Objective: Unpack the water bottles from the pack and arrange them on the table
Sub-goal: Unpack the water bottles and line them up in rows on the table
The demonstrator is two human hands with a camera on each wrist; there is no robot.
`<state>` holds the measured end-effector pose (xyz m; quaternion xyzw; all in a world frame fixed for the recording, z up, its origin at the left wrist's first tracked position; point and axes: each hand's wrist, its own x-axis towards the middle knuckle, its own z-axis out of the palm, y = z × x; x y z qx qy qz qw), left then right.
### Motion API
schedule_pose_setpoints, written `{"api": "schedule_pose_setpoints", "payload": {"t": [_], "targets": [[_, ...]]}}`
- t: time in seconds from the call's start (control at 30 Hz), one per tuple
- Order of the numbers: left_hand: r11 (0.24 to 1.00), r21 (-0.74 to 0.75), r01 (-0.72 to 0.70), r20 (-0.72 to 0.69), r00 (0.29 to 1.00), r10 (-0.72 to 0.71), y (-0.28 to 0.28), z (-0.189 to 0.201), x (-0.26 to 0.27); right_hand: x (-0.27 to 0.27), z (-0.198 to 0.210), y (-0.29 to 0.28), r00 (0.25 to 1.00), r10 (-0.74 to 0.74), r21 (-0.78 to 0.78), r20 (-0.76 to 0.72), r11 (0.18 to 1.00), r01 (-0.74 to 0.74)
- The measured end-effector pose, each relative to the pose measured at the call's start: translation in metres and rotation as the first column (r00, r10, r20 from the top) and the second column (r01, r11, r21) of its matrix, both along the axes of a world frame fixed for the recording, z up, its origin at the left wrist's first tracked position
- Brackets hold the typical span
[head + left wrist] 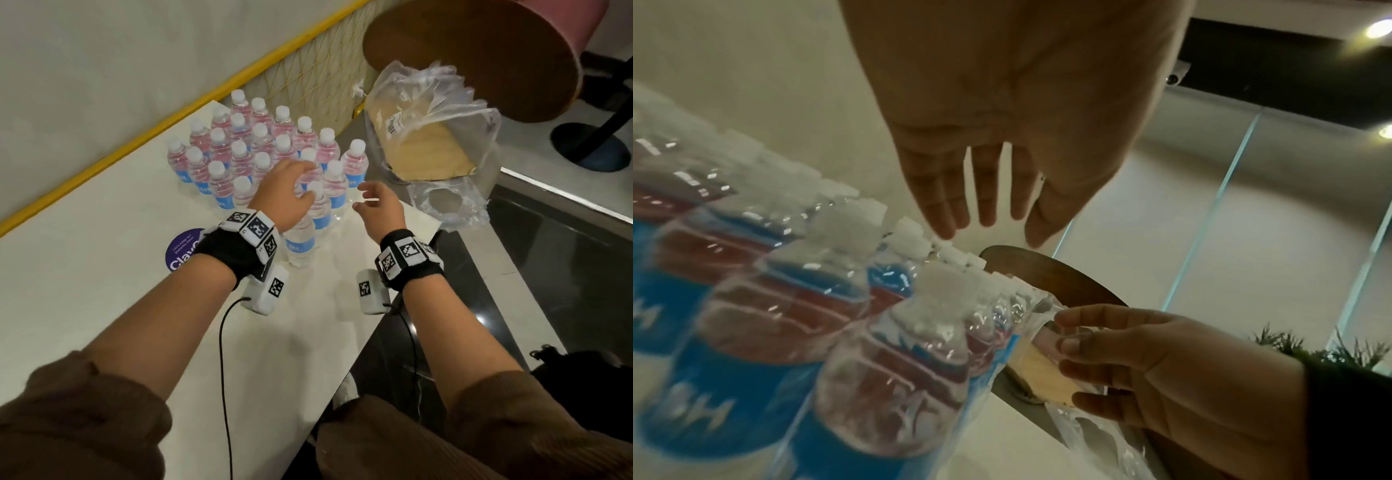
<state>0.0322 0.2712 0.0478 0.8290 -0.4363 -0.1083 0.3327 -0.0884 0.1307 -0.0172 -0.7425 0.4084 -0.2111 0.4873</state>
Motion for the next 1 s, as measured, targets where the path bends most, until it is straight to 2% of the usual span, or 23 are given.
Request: {"api": "schedule_pose_setpoints", "payload": {"t": [0.13, 0.27, 0.43, 0.53, 1.0], "targets": [[0.961, 0.277, 0.025, 0.055, 0.998, -0.042, -0.022, 0.006, 0.003, 0.008, 0.009, -0.025, 0.985, 0.160, -0.133, -0.065, 0.977, -0.167], [0.901, 0.434, -0.001, 0.114, 0.992, -0.054, -0.037, 0.006, 0.003, 0.038, 0.033, -0.043, 0.901, 0.370, -0.237, -0.225, 0.876, -0.419], [0.873, 0.484, -0.066, 0.151, 0.988, -0.009, -0.047, 0.010, 0.005, 0.069, 0.055, -0.047, 0.776, 0.474, -0.284, -0.417, 0.743, -0.606], [0.870, 0.488, -0.078, 0.141, 0.990, 0.009, -0.051, 0.010, 0.004, 0.077, 0.053, -0.047, 0.730, 0.462, -0.278, -0.504, 0.714, -0.643], [0.872, 0.484, -0.077, 0.104, 0.994, 0.030, -0.055, 0.016, 0.004, 0.076, 0.064, -0.058, 0.699, 0.388, -0.289, -0.601, 0.710, -0.642]]}}
